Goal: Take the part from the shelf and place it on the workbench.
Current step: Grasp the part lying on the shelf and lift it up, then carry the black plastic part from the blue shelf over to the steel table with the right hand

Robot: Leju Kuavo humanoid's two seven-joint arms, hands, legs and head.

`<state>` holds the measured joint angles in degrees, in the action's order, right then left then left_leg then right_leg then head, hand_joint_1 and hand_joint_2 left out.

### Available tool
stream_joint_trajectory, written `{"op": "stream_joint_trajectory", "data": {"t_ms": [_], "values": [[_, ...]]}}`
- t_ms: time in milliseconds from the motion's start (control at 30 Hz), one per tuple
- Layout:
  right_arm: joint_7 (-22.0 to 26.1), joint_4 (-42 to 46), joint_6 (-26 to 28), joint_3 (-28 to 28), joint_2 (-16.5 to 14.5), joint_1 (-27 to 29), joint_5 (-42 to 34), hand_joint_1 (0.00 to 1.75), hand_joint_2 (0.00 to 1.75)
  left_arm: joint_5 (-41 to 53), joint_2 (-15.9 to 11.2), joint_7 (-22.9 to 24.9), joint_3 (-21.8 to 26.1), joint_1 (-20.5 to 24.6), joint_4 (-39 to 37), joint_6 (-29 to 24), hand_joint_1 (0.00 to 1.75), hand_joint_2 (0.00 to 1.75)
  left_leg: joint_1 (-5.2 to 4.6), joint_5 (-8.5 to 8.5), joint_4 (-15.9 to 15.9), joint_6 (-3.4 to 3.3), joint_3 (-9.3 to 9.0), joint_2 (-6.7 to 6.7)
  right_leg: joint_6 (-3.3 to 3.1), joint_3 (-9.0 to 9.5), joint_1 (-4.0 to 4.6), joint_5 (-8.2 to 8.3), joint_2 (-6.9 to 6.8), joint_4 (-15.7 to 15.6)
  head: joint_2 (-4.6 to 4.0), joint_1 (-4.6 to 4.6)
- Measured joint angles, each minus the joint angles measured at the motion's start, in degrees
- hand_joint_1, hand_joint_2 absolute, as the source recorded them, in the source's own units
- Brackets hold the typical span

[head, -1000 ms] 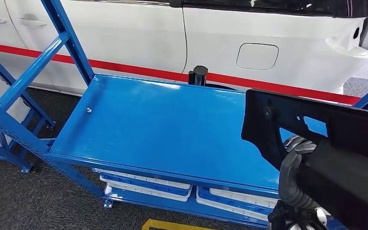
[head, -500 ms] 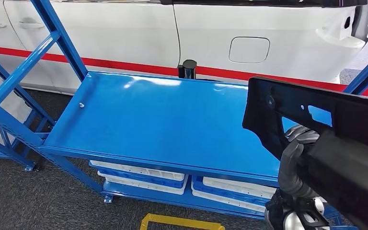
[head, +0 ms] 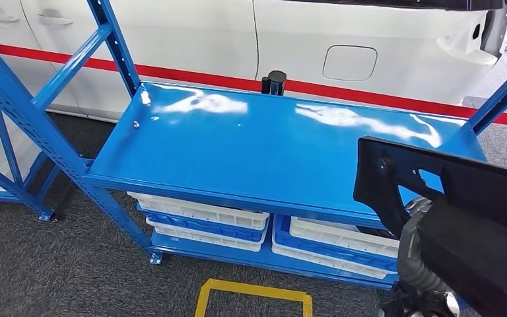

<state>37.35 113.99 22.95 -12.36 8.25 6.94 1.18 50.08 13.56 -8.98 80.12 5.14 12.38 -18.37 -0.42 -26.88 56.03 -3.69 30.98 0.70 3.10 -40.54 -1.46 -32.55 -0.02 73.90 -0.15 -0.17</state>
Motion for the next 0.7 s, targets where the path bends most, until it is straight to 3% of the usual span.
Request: {"op": "stream_joint_trajectory", "data": {"t_ms": [33,100,167,200,267,333,367,433,467,500,533,567,633,667,700], "values": [[-0.01,-0.48,-1.39,0.1,-0.01,-0.15,-0.35,1.75,1.75,-0.19,0.32,0.38,0.18,0.01,-0.02,-0.79,0.0,1.75,-0.12,0.5,0.06,0.0,0.6,0.11,0.47,1.27,0.06,0.34,0.0,-0.11,0.0,-0.01],[-0.02,-1.61,-3.84,0.3,0.0,-0.88,-1.13,1.75,1.75,-0.38,1.06,1.16,0.49,0.03,-0.06,-2.71,0.0,1.75,-0.22,1.36,0.25,0.16,1.47,0.17,1.14,7.16,0.2,2.24,-0.02,-7.04,0.0,0.0],[0.01,-2.63,-5.36,0.75,0.02,-1.93,-1.91,1.75,1.75,-0.28,1.91,1.88,0.62,0.12,-0.08,-4.63,0.0,1.75,-0.45,2.09,0.53,0.54,2.16,0.13,0.84,12.95,0.65,2.83,-0.02,-15.45,0.0,-0.03],[0.03,-3.1,-5.8,1.11,0.05,-2.35,-2.3,1.75,1.75,-0.11,2.3,2.26,0.63,0.17,-0.09,-5.59,0.0,1.75,-0.53,2.49,0.64,0.79,2.46,0.11,0.52,14.17,0.9,2.69,-0.01,-17.73,0.0,-0.06],[0.09,-3.92,-6.29,1.89,0.16,-2.76,-2.87,1.75,1.75,0.23,2.83,2.9,0.64,0.22,-0.1,-7.33,0.0,1.75,-0.61,3.25,0.73,1.37,2.88,0.05,-0.14,14.09,1.01,2.74,0.0,-18.87,0.0,-0.14],[0.1,-4.51,-6.45,2.58,0.26,-2.92,-3.24,1.75,1.75,0.48,2.97,3.29,0.65,0.22,-0.1,-8.4,0.0,1.75,-0.45,2.0,1.96,2.0,3.65,-0.26,-1.24,13.4,0.46,3.48,-0.13,-18.98,0.0,-0.22],[0.12,-4.73,-6.48,2.88,0.31,-2.99,-3.37,1.75,1.75,0.57,3.0,3.41,0.64,0.22,-0.1,-8.68,0.0,1.75,-0.31,0.01,4.02,2.37,4.51,-0.43,-1.86,12.97,0.13,3.96,-0.22,-19.06,0.0,-0.36],[0.13,-5.08,-6.54,3.31,0.38,-3.04,-3.56,1.75,1.75,0.69,3.01,3.54,0.64,0.22,-0.1,-8.92,0.0,1.75,0.21,-5.41,11.15,3.11,6.94,-0.62,-2.58,11.95,0.08,4.91,-0.33,-19.02,0.0,-0.6],[0.13,-5.25,-6.53,3.5,0.41,-3.0,-3.59,1.75,1.75,0.74,3.01,3.67,0.63,0.23,-0.1,-9.0,0.0,1.75,0.46,-7.27,14.81,3.43,7.95,-0.62,-2.59,11.45,0.13,5.39,-0.36,-18.97,0.0,-0.62],[0.13,-5.42,-6.44,3.7,0.44,-2.92,-3.64,1.75,1.75,0.81,3.01,3.89,0.63,0.23,-0.1,-9.16,0.0,1.75,0.7,-7.83,17.13,3.7,8.25,-0.62,-2.45,10.93,0.16,5.86,-0.36,-18.87,0.0,-0.62],[0.13,-5.57,-6.29,3.9,0.48,-2.76,-3.76,1.75,1.75,0.88,3.01,4.17,0.63,0.24,-0.1,-9.41,0.0,1.75,0.92,-7.21,17.41,3.91,7.55,-0.61,-2.27,10.42,0.13,6.25,-0.36,-18.71,0.0,-0.64],[0.13,-5.71,-6.02,4.17,0.6,-2.5,-3.93,1.75,1.75,1.0,3.01,4.51,0.62,0.25,-0.1,-9.73,0.0,1.75,1.18,-5.74,15.26,4.11,5.57,-0.6,-2.05,9.83,0.03,6.57,-0.35,-18.41,0.0,-0.64],[0.14,-5.86,-5.42,4.84,1.07,-1.86,-4.49,1.75,1.75,1.3,3.06,5.19,0.62,0.32,-0.14,-10.34,0.0,1.75,1.6,-3.44,7.07,4.4,-0.2,-0.74,-1.65,8.78,-0.04,6.94,-0.35,-17.54,0.0,-0.68],[0.17,-5.88,-5.14,5.21,1.39,-1.5,-4.79,1.75,1.75,1.4,3.09,5.41,0.61,0.35,-0.17,-10.44,0.0,1.75,1.63,-3.03,3.72,4.3,-2.27,-0.91,-1.35,8.35,0.01,7.12,-0.35,-17.15,0.0,-0.65],[0.21,-5.87,-4.91,5.5,1.7,-1.13,-5.03,1.75,1.75,1.44,3.12,5.4,0.6,0.36,-0.2,-10.21,0.0,1.75,1.53,-3.15,1.88,4.07,-3.2,-1.07,-0.99,8.01,0.13,7.36,-0.36,-16.89,0.0,-0.62]]}}
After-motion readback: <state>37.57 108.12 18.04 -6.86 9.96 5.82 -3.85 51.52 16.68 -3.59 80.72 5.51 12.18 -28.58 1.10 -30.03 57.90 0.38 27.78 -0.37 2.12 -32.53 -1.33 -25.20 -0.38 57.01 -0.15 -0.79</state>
